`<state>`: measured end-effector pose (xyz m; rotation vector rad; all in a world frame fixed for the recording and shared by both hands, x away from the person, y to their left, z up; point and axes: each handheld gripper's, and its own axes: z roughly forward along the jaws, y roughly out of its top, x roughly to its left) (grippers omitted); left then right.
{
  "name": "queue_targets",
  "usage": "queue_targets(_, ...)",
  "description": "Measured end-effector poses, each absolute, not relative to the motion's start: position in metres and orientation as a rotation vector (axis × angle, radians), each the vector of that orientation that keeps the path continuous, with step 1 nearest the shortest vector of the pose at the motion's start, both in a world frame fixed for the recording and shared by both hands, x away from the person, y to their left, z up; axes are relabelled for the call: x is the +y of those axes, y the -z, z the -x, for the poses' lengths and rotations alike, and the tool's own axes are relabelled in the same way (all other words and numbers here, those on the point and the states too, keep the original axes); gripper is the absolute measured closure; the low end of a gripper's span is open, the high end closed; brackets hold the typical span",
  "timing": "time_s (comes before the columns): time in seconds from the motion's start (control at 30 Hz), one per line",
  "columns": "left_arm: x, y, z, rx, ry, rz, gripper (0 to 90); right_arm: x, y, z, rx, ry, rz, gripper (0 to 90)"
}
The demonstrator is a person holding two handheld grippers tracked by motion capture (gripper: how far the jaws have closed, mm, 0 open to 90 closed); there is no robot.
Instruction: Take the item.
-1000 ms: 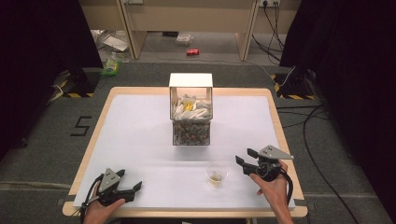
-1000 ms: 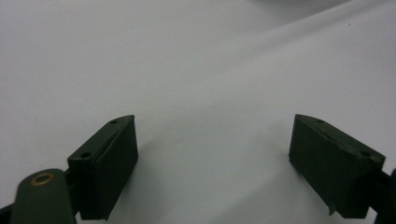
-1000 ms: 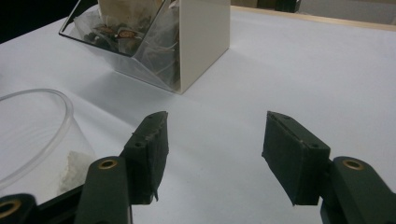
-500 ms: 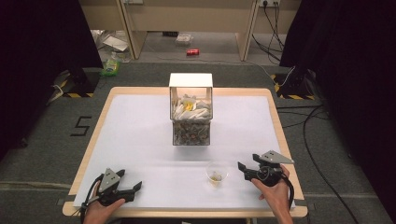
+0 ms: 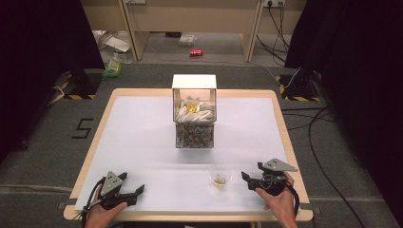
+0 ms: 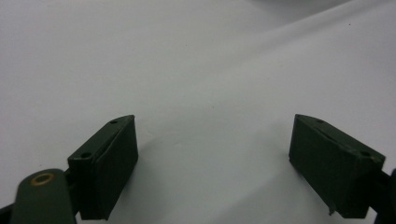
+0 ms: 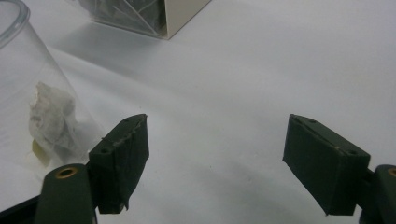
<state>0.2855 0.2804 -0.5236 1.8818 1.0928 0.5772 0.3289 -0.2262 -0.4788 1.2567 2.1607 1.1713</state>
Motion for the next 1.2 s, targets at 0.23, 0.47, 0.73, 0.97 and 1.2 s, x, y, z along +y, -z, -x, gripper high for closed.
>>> queue_targets(0.23, 0.280, 0.524, -0.286, 1.093, -0.577, -1.882, 14.9, -0.228, 0.482, -0.319, 2.165, -1.143, -1.257, 19.8)
queue_targets(0.47, 0.280, 0.524, -0.286, 1.093, -0.576, -1.882, 14.8, -0.234, 0.485, -0.307, 2.171, -1.106, -1.249, 19.6)
queue_targets(0.73, 0.281, 0.524, -0.286, 1.093, -0.577, -1.883, 14.8, -0.241, 0.490, -0.294, 2.178, -1.073, -1.252, 16.3)
queue_targets(0.97, 0.281, 0.524, -0.286, 1.092, -0.577, -1.883, 14.8, -0.245, 0.492, -0.287, 2.173, -1.080, -1.269, 16.1)
queue_targets(1.2, 0.280, 0.524, -0.286, 1.093, -0.577, -1.883, 14.9, -0.248, 0.494, -0.282, 2.180, -1.065, -1.267, 16.1)
